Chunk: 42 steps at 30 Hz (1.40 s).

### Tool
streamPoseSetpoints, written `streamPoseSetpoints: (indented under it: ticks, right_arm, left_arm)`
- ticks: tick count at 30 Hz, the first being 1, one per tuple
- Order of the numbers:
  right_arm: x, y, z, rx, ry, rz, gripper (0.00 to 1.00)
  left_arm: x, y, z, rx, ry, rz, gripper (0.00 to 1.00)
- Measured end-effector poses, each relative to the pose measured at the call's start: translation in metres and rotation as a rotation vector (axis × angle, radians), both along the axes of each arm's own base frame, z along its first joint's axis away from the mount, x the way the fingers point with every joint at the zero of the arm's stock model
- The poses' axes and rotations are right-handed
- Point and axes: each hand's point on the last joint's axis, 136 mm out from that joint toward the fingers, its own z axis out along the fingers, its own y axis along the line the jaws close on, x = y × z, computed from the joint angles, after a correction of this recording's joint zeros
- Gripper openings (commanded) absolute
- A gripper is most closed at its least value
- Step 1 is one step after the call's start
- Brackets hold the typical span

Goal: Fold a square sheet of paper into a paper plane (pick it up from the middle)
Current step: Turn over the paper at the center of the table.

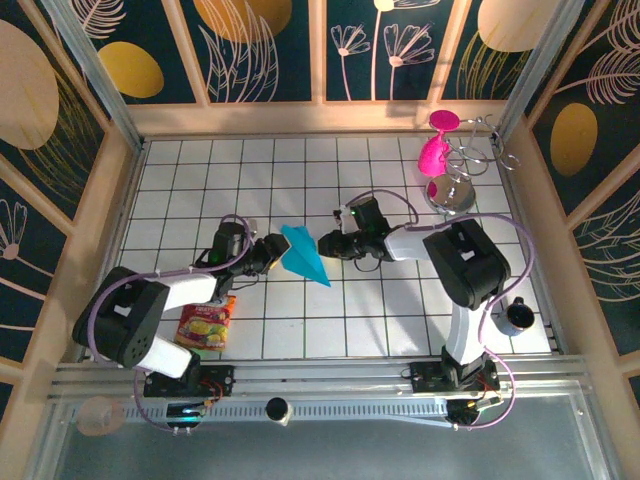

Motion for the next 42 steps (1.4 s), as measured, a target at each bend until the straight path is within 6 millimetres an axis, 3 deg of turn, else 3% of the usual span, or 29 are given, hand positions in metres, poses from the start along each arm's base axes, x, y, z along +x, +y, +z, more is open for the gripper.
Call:
streamPoseSetpoints:
  ticks: [13, 17, 21, 25, 30, 33, 42]
  right_arm:
    - [0.004, 0.012, 0.003, 0.089, -0.013, 0.069, 0.13]
    - [0.002, 0.015, 0.005, 0.109, -0.009, 0.084, 0.03]
    - [0.004, 0.019, 0.016, 0.158, -0.027, 0.092, 0.01]
    - [0.011, 0.012, 0.042, 0.225, -0.051, 0.064, 0.01]
    - [0.017, 0.007, 0.100, 0.340, -0.127, 0.037, 0.01]
    - [0.014, 0.008, 0.125, 0.403, -0.144, 0.033, 0.01]
    - [0.002, 0.006, 0.144, 0.516, -0.050, -0.004, 0.01]
  left_arm:
    - [-0.004, -0.015, -0.020, -0.025, 0.055, -0.047, 0.52]
    - [-0.004, -0.015, -0.020, -0.027, 0.054, -0.050, 0.52]
    - [-0.003, -0.015, -0.016, -0.032, 0.044, -0.050, 0.53]
    - [-0.001, -0.019, 0.010, -0.079, -0.028, -0.061, 0.59]
    - [0.000, -0.024, 0.065, -0.178, -0.188, -0.083, 0.67]
    - [-0.002, -0.027, 0.087, -0.223, -0.256, -0.099, 0.68]
    - [-0.011, -0.041, 0.107, -0.286, -0.320, -0.165, 0.62]
